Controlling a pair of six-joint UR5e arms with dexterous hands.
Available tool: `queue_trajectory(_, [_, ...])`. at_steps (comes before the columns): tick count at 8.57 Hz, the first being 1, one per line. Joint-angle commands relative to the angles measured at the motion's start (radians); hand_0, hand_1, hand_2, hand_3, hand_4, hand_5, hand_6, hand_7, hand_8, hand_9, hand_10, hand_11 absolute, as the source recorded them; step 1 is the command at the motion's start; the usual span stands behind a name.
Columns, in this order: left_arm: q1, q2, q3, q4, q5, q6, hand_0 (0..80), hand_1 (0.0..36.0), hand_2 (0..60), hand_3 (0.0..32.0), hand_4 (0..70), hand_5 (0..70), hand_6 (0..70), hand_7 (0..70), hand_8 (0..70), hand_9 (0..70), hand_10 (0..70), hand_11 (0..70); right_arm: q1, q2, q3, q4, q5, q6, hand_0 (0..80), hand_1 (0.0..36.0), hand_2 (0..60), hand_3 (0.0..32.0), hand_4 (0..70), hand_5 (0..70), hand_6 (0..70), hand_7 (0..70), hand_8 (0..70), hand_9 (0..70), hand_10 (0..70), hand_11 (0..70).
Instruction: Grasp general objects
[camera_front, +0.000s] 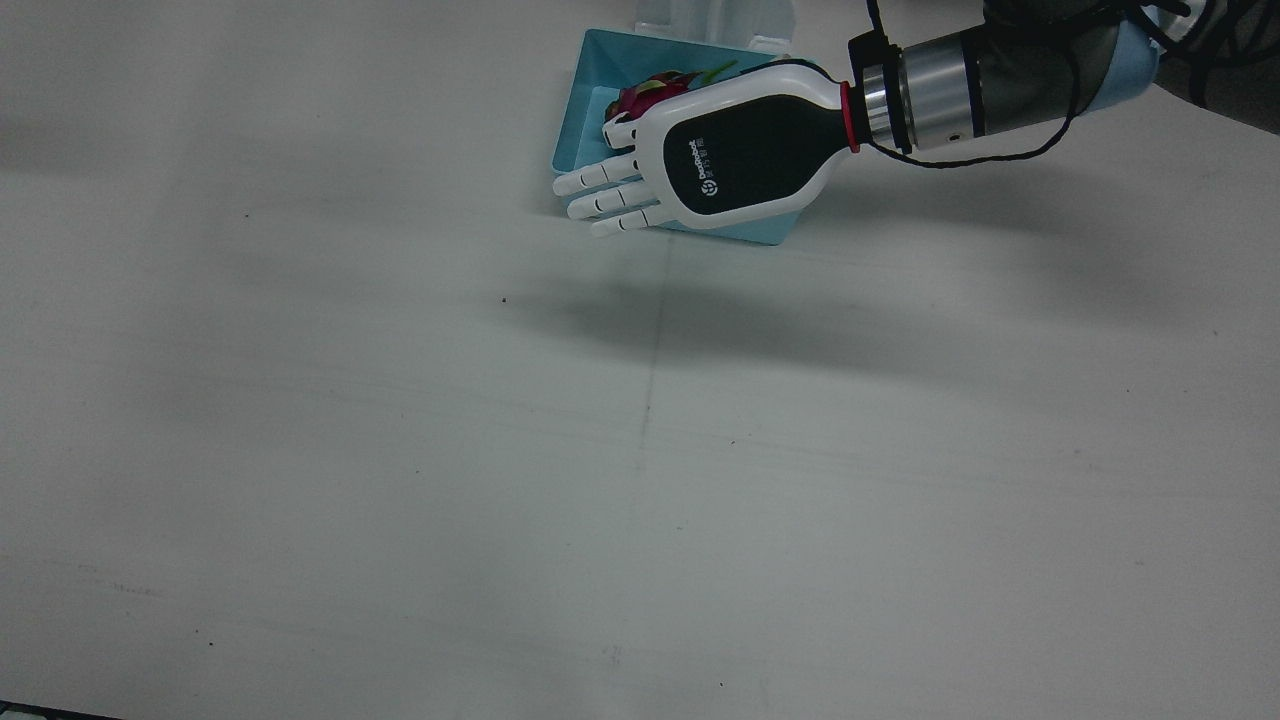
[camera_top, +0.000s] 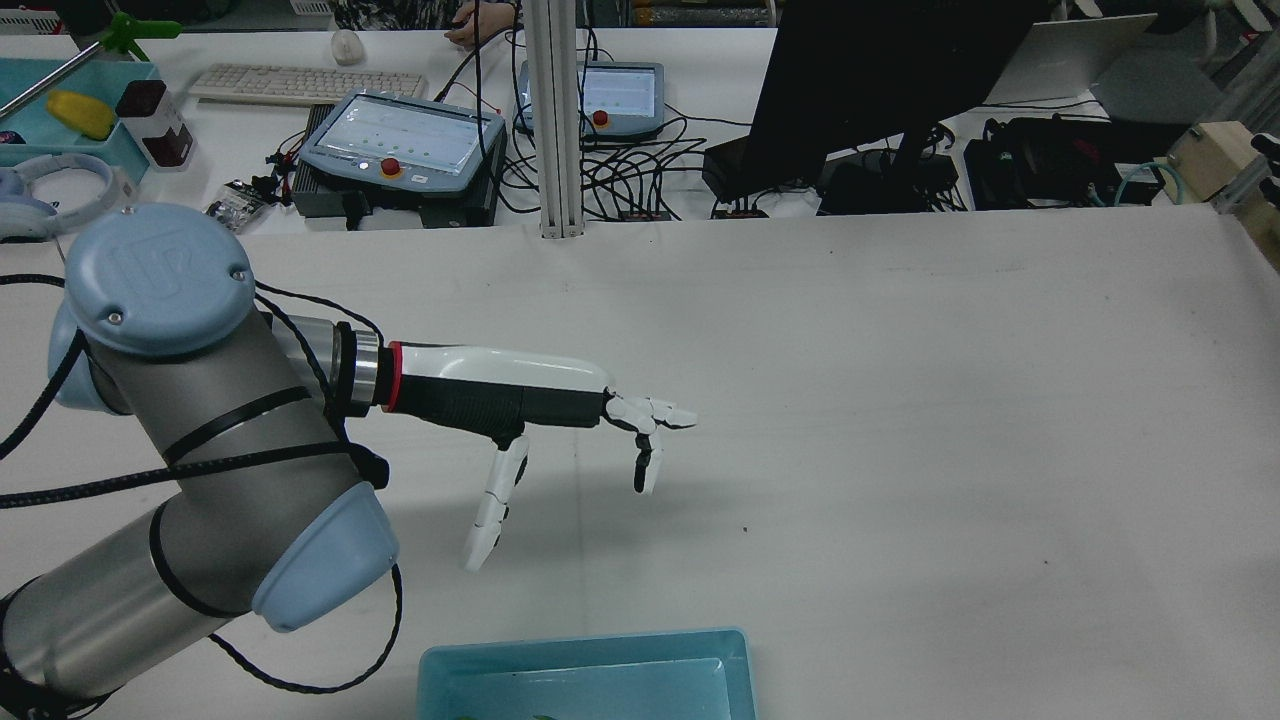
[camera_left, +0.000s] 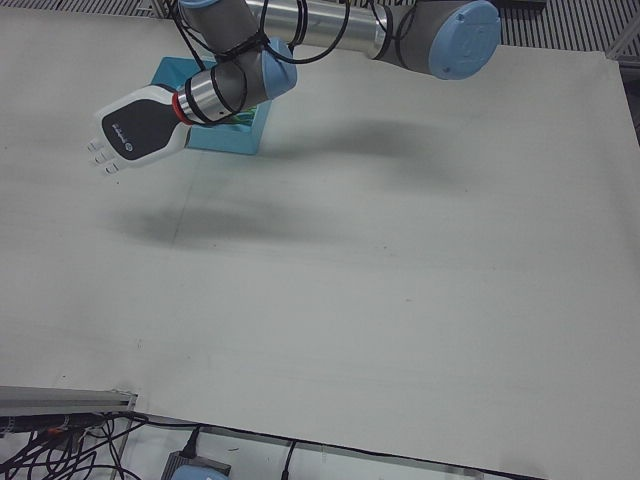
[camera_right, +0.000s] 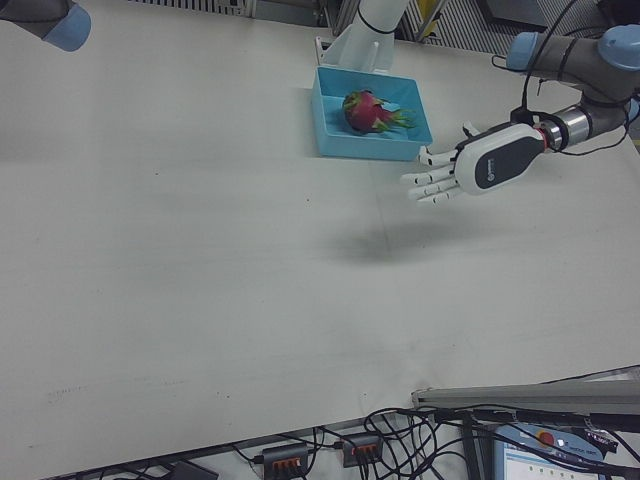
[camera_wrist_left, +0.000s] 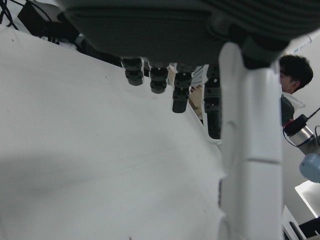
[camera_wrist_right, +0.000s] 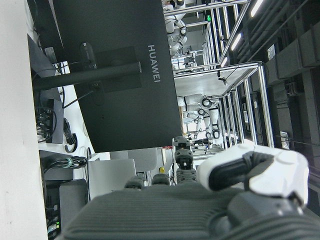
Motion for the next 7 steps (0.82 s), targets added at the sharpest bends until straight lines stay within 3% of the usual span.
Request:
queue_trajectory(1, [-0.170, 0.200, 0.208, -0.473, -0.222, -0.240, 64.4, 36.0, 60.0, 0.0, 19.7, 53.4, 20.2, 24.4, 14.1, 11.6, 10.1, 17.8, 0.000, 0.000, 0.000, 0.000, 0.000, 0.000, 0.0, 0.0, 0.0, 0.0, 0.0, 0.0, 0.0, 0.0, 0.0, 0.0, 0.0, 0.0])
queue_trajectory(3, [-0.323, 0.251, 0.418, -0.695, -0.240, -0.255, 71.8, 36.0, 60.0, 0.0, 20.7, 56.6, 24.7, 26.7, 15.2, 12.6, 10.8, 19.0, 0.000, 0.000, 0.000, 0.000, 0.000, 0.000, 0.0, 0.0, 0.0, 0.0, 0.0, 0.0, 0.0, 0.0, 0.0, 0.0, 0.0, 0.0])
queue_trajectory(4, [-0.351, 0.291, 0.466, -0.787, -0.294, -0.275, 78.4, 36.0, 60.0, 0.0, 22.0, 61.6, 28.2, 29.2, 15.9, 13.5, 10.5, 18.8, 0.000, 0.000, 0.000, 0.000, 0.000, 0.000, 0.0, 0.0, 0.0, 0.0, 0.0, 0.0, 0.0, 0.0, 0.0, 0.0, 0.0, 0.0])
queue_trajectory(5, [-0.358, 0.357, 0.465, -0.835, -0.391, -0.296, 71.6, 36.0, 60.0, 0.0, 22.1, 63.0, 29.6, 30.8, 16.3, 14.2, 10.8, 19.1, 0.000, 0.000, 0.000, 0.000, 0.000, 0.000, 0.0, 0.0, 0.0, 0.0, 0.0, 0.0, 0.0, 0.0, 0.0, 0.0, 0.0, 0.0])
queue_trajectory(6, [-0.362, 0.413, 0.466, -0.878, -0.445, -0.287, 64.0, 36.0, 60.0, 0.0, 21.8, 63.0, 30.0, 31.9, 16.3, 14.4, 10.7, 18.7, 0.000, 0.000, 0.000, 0.000, 0.000, 0.000, 0.0, 0.0, 0.0, 0.0, 0.0, 0.0, 0.0, 0.0, 0.0, 0.0, 0.0, 0.0])
queue_trajectory(7, [-0.365, 0.493, 0.465, -0.926, -0.564, -0.289, 59.8, 35.6, 60.0, 0.0, 21.0, 62.2, 29.3, 32.0, 15.6, 13.9, 10.3, 17.7, 0.000, 0.000, -0.001, 0.000, 0.000, 0.000, 0.0, 0.0, 0.0, 0.0, 0.0, 0.0, 0.0, 0.0, 0.0, 0.0, 0.0, 0.0])
